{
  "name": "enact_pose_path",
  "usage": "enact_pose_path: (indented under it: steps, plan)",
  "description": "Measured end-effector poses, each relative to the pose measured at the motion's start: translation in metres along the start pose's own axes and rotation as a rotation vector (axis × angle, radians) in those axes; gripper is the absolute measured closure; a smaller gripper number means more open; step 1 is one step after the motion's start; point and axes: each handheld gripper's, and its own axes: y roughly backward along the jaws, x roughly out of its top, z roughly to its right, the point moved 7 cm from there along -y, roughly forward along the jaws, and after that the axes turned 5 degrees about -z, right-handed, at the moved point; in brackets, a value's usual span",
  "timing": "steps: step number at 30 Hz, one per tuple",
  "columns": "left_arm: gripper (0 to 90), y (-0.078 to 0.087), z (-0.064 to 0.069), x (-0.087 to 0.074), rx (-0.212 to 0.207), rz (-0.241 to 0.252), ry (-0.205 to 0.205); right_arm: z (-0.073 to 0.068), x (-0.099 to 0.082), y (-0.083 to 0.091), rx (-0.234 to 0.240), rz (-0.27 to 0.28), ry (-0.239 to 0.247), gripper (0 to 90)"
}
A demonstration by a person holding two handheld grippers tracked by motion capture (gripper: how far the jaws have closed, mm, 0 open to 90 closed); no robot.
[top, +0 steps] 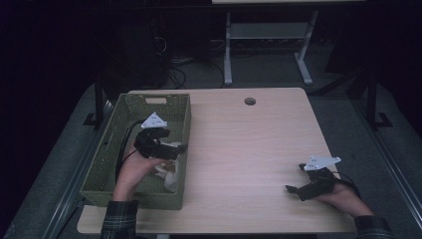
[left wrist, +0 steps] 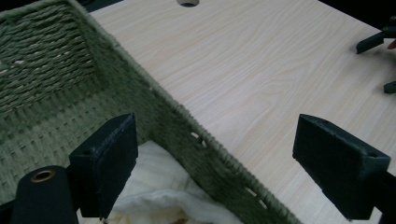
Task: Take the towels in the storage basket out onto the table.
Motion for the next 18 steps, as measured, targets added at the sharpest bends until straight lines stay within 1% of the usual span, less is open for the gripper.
enact_pose_path:
  steps: [1,2,5,9,10,15,18]
  plan:
    - [13.4,0.001,-0.002,-0.001,0.004,-0.004,-0.005,0.000,0.000,0.000,-0.001,0.001,0.005,1.1]
    - [13.4,0.002,-0.003,-0.003,0.007,-0.005,0.004,0.001,0.000,0.000,-0.001,0.002,0.007,1.1]
    - [13.4,0.005,-0.007,-0.006,0.021,-0.011,0.007,0.000,0.000,0.000,0.000,0.001,0.002,1.1]
    - [13.4,0.010,-0.014,-0.009,0.040,0.000,0.014,0.000,0.000,0.000,0.000,0.000,0.001,1.1]
    - [13.4,0.010,-0.014,-0.009,0.040,0.000,0.014,0.000,0.000,0.000,0.000,0.000,0.000,1.1]
    - [13.4,0.016,-0.024,-0.015,0.065,-0.002,0.037,0.000,0.000,0.000,0.000,0.001,0.001,1.1]
    - [13.4,0.017,-0.027,-0.017,0.071,-0.007,0.040,0.000,0.000,0.000,0.000,0.000,0.001,1.1]
